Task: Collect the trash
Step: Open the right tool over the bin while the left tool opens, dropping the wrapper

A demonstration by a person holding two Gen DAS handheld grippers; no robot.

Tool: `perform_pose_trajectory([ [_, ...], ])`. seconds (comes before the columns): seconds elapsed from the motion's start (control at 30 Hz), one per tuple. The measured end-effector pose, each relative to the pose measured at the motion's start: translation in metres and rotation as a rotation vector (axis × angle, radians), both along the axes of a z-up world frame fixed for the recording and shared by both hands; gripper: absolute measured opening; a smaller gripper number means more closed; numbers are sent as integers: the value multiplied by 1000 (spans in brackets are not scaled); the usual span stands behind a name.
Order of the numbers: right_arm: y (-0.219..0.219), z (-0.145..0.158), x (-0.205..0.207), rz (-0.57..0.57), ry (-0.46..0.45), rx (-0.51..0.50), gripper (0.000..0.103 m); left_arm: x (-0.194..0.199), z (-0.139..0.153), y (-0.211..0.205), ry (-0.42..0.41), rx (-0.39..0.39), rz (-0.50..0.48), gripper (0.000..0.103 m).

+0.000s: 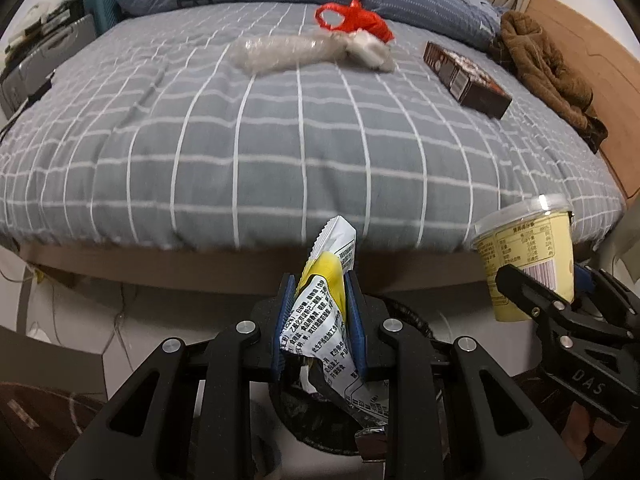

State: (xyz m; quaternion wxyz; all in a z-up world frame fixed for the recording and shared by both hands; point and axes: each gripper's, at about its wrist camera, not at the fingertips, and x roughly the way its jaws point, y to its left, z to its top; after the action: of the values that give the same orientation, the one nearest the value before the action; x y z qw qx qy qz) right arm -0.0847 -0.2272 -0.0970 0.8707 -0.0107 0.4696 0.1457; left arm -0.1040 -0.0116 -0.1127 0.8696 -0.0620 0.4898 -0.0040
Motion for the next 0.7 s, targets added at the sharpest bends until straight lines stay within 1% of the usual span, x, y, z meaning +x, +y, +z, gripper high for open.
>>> perform_pose_trajectory([
  [0.13,-3,-20,-3,9,34,-29,71,-6,-20,2,38,7,-3,24],
  [0.33,-12,-54,0,-5,110,-47,71,-5,-53,6,97,18,-6,24],
  [0.43,-13,-65,2,-6,133,-52,71,-4,-66,8,116,22,-4,24],
  [0.57,-10,-78,2,10,163,-56,71,-4,-78,11,135,12,-1,24],
  [0.7,0,-85,0,37,179,-60,71,-7,-82,15,141,19,7,24],
])
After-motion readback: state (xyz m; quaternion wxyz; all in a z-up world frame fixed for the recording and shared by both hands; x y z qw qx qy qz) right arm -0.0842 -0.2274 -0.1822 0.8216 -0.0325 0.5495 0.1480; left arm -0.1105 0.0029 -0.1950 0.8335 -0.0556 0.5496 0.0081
